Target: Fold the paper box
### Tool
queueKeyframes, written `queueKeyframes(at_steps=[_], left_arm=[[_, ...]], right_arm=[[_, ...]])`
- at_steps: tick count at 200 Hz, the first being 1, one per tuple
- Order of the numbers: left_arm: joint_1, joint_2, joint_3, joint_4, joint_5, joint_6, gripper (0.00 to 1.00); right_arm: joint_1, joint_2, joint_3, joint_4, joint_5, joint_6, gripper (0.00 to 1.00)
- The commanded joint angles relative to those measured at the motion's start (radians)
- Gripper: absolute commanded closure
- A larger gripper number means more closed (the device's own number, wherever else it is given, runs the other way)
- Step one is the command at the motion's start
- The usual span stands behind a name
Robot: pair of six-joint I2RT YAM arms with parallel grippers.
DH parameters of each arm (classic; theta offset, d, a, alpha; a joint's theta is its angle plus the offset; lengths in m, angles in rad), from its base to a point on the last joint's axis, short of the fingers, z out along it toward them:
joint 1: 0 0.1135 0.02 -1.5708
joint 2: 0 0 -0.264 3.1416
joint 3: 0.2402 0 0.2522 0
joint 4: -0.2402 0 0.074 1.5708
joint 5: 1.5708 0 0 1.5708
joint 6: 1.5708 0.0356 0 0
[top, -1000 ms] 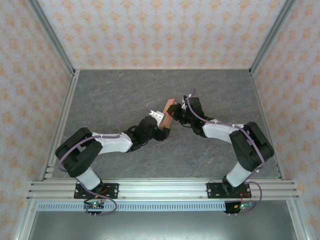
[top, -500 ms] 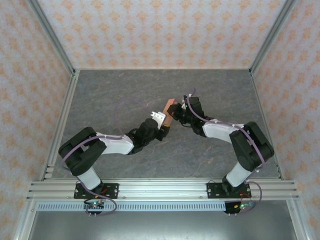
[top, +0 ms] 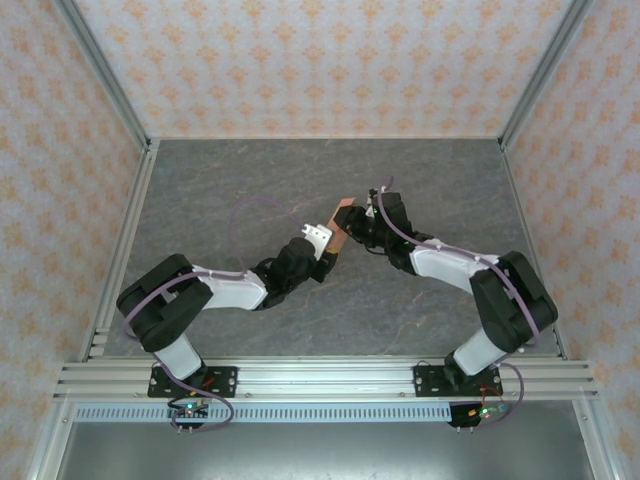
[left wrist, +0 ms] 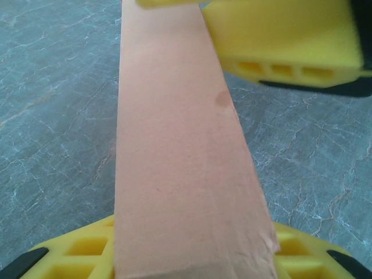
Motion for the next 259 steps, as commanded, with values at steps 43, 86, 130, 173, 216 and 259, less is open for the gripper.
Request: queueKeyframes(at_steps=[43,86,130,173,216,259], left_arm=[[0.055,-0.119,-0.02,-0.068,0.179,0.118,0.66],[0.157,-0.172,0.021,-0.189,0.41,0.19,0.69],[0.224,-0.207,0.132,-0.383,0.564,0.3,0.7],[0.307,-0.215,0.24,-0.562,0.753,0.463,0.67],[0.357,-0.184,0.292,-0.693,0.839,0.65,0.66],[0.382,-0.103,0.367,-0.834,0.918,0.8,0.66]], right_arm=[[-0.092,-0.317,-0.016,-0.32,0.133,-0.235,0.55],[-0.177,-0.354,0.026,-0.417,0.016,-0.605,0.53],[-0.211,-0.353,-0.014,-0.385,-0.09,-0.937,0.55],[-0.228,-0.406,-0.088,-0.282,-0.145,-1.169,0.56],[-0.233,-0.405,-0.118,-0.248,-0.149,-1.284,0.57],[-0.233,-0.366,-0.114,-0.282,-0.146,-1.398,0.61]])
